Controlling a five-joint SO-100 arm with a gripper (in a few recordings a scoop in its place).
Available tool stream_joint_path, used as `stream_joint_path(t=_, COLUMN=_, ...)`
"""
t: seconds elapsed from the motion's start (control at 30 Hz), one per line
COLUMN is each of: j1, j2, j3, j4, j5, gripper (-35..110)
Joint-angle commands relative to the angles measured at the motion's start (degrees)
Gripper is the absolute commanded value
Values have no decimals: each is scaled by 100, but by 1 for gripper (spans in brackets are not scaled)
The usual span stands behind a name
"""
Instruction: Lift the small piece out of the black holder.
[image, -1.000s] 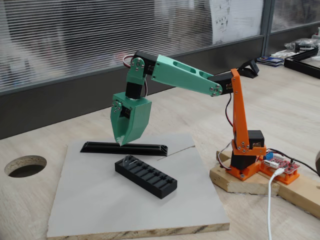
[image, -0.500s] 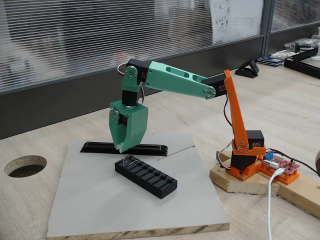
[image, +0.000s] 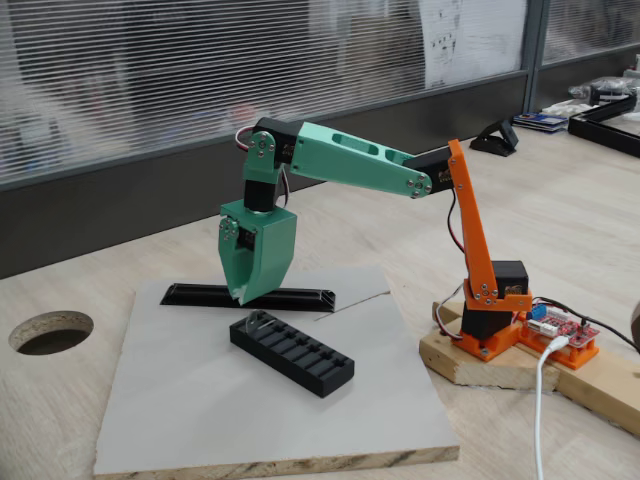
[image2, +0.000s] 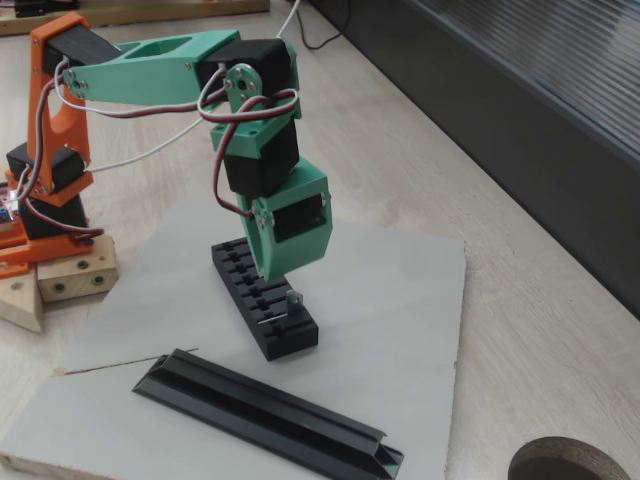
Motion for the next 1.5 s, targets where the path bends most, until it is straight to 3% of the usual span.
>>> stream_joint_path(t=0.0, j1=-26, j2=114, j3=-88, j4=18, j5=44, gripper=18)
stream_joint_path(t=0.17, j1=-26, j2=88, j3=-88, j4=18, j5=44, gripper=37)
stream_joint_path(t=0.3, j1=-26, j2=88, j3=-62, j4=18, j5=44, gripper=44)
stream_joint_path(t=0.7, j1=-97, j2=-378, j3=-97, j4=9, j5=44, gripper=44)
stream_joint_path(t=0.97, j1=-105, j2=-422, j3=-62, j4=-1028, j5=44, gripper=44)
stream_joint_path(t=1.47, j1=-123, j2=-325, j3=-18, j4=-1055, j5=404, gripper=44)
